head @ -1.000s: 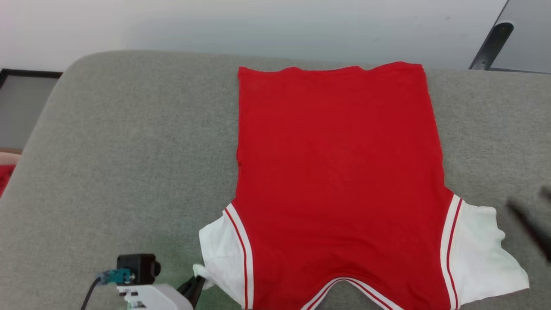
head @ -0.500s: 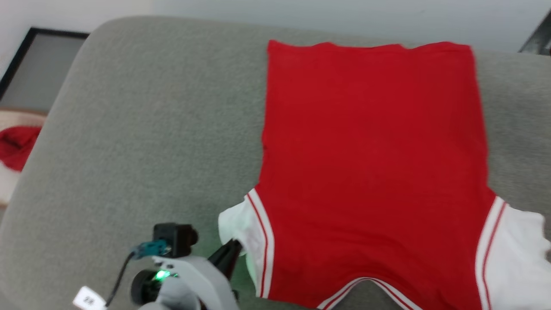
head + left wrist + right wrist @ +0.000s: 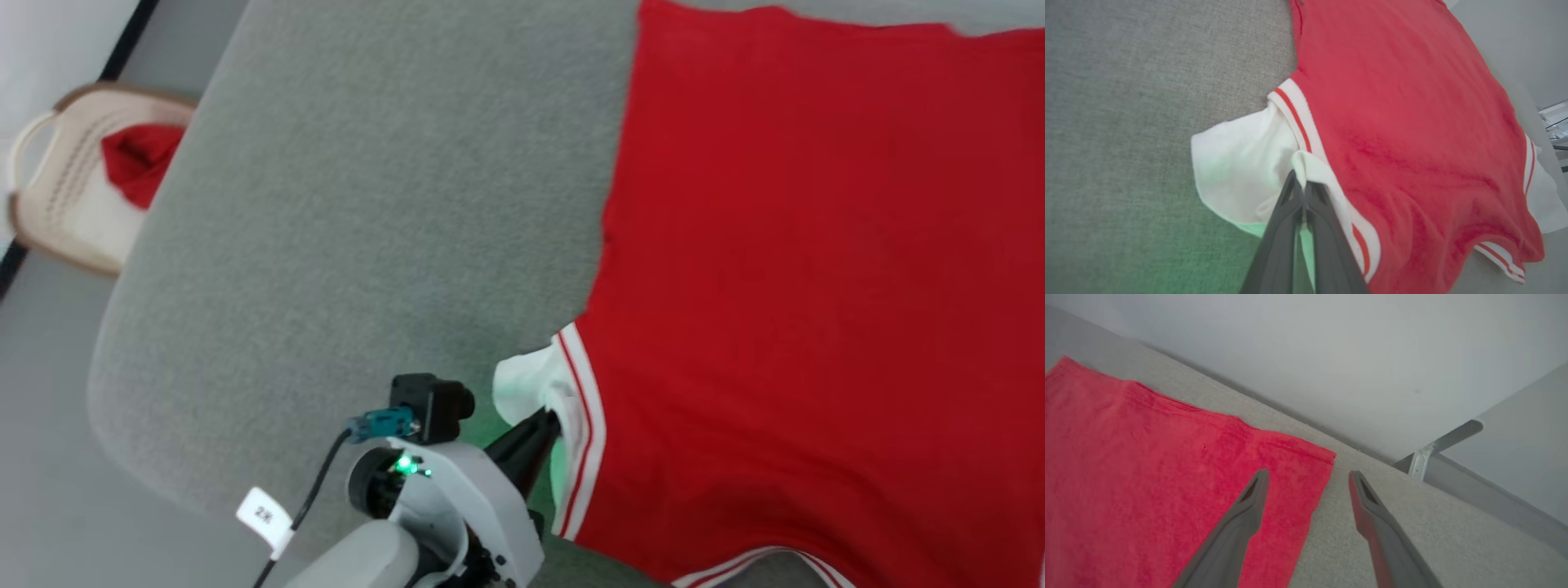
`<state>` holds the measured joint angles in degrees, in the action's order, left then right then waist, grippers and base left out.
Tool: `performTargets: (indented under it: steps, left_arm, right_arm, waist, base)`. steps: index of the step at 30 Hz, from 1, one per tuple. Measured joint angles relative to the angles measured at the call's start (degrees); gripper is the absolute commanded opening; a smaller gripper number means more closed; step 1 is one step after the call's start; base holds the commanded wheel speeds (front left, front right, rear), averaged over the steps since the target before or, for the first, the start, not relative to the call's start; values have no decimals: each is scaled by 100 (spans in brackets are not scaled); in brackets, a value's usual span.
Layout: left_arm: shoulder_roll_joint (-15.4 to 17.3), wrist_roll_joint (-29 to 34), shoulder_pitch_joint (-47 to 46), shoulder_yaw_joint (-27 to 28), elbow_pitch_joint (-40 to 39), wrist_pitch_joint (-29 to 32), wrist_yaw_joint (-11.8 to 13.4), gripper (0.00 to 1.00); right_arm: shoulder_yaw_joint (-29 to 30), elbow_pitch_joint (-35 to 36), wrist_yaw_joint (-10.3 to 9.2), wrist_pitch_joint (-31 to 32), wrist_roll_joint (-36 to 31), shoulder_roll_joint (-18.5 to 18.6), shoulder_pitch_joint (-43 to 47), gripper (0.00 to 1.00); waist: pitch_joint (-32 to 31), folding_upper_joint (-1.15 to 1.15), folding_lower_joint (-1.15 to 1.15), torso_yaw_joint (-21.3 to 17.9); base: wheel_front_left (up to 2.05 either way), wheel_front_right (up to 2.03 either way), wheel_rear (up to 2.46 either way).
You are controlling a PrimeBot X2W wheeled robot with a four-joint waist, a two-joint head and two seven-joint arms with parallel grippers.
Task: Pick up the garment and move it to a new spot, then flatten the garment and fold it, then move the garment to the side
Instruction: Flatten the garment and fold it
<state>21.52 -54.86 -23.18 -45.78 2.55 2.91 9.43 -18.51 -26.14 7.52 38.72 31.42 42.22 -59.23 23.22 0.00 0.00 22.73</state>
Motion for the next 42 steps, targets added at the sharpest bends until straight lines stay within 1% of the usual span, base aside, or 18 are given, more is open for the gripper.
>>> performTargets:
  steps: [3, 6, 13, 17, 23, 24, 28, 33, 36, 39, 42]
  left_arm:
    - [-151, -1, -106, -63, 146, -18, -143, 0]
    - [-271, -2, -190, -110, 258, -51, -249, 0]
    - [-535, -22, -386, -193, 474, -127, -502, 0]
    - [-657, -68, -444, -215, 568, -175, -614, 0]
    - [-736, -107, -494, -221, 654, -227, -706, 0]
    - [-746, -108, -503, -221, 672, -231, -725, 0]
    - [-775, -124, -527, -220, 732, -245, -759, 0]
    - [-769, -163, -558, -200, 835, -268, -776, 0]
    - [-731, -164, -570, -178, 914, -277, -777, 0]
    - [-664, -176, -566, -146, 962, -276, -766, 0]
    - [-566, -210, -516, -87, 994, -268, -704, 0]
  right_arm:
    - [52, -595, 0, 583, 4, -35, -436, 100]
    - [176, -1151, 0, 1047, -198, -132, -752, 100]
    - [797, -2165, -1, 1717, -958, -305, -1229, 100]
    - [1191, -2459, 0, 2114, -1440, -382, -1524, 100]
    - [1691, -2577, 0, 2557, -2127, -519, -1772, 100]
    - [1769, -2566, 0, 2613, -2207, -545, -1782, 0]
    - [1982, -2447, -1, 2666, -2502, -700, -1749, 0]
    - [2337, -2261, -3, 2615, -2655, -906, -1597, 0]
    - [2413, -2148, -5, 2607, -2662, -1057, -1472, 0]
    - [2374, -1996, -7, 2610, -2488, -1222, -1278, 0]
    - [2197, -1790, -7, 2680, -2116, -1357, -1044, 0]
  waist:
    - [173, 0, 0, 200]
    - [351, 0, 0, 376]
    - [749, 0, 0, 735]
    - [947, 0, 0, 895]
    - [1138, 0, 0, 1033]
    - [1150, 0, 0, 1043]
    - [1146, 0, 0, 1034]
    - [1076, 0, 0, 947]
    - [985, 0, 0, 869]
    - [857, 0, 0, 771]
    - [707, 0, 0, 641]
  base:
    - [0, 0, 0]
    - [0, 0, 0]
    - [0, 0, 0]
    - [0, 0, 0]
    - [0, 0, 0]
    - [0, 0, 0]
    - [0, 0, 0]
    - [0, 0, 0]
    - [0, 0, 0]
    - [0, 0, 0]
    - [0, 0, 0]
